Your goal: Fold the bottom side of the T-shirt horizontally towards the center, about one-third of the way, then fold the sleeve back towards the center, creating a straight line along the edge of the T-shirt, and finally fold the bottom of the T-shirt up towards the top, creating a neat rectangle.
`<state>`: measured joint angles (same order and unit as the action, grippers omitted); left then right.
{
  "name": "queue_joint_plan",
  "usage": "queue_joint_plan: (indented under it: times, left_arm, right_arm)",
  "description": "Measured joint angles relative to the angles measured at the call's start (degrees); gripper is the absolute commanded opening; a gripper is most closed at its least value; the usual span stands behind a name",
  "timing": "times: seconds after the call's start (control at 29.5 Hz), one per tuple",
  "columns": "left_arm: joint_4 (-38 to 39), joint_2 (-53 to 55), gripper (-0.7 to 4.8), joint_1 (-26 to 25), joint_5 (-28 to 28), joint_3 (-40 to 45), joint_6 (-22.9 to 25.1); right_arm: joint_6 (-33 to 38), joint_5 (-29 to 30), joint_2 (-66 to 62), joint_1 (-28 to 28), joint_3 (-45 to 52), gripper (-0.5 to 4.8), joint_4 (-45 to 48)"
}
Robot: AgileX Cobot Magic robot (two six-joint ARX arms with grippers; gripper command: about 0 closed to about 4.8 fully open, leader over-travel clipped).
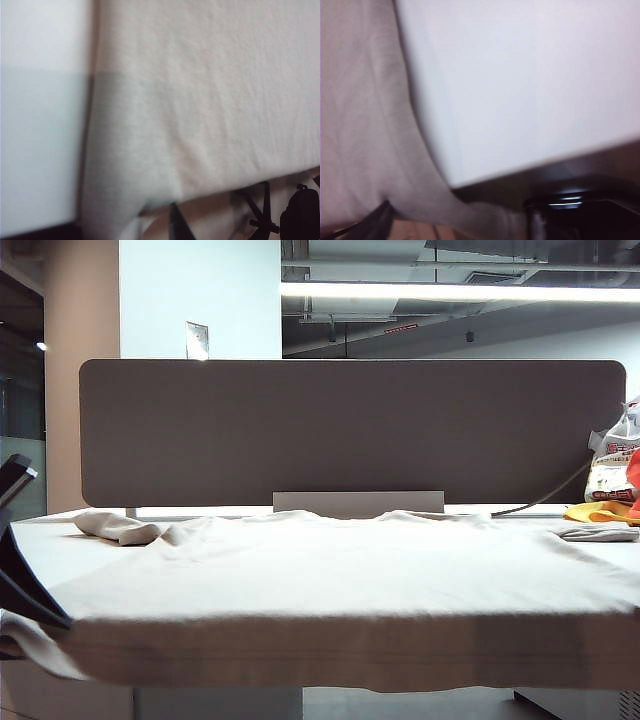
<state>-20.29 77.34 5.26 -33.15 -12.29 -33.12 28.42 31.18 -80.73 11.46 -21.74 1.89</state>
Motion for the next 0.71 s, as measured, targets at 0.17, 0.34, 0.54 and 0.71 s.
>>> queue_joint_plan:
  times: [0.17,0.34,0.54,0.71]
  left_arm:
    - [0.0,0.0,0.84,0.0,0.0,0.0,0.0]
    - [0.0,0.0,0.11,0.0,-0.2,0.0,0.0]
    - [-0.1,0.0,-0.06,0.0,-4.7,0.0,0.0]
    - [0.0,0.0,-0.06,0.0,-8.5,0.0,0.0]
  right_arm:
    - [-0.2,3.3,-1.9,-0.2,-0.3,0.94,2.8]
    - [0.0,5.6,-2.1,-0.4,-0.5,0.04,4.0]
    - [0.2,8.7,-2.4,-0.2,-0.5,-0.01,4.4]
    - [1.8,7.3,-0.8,-0.3,0.2,-0.02,1.5]
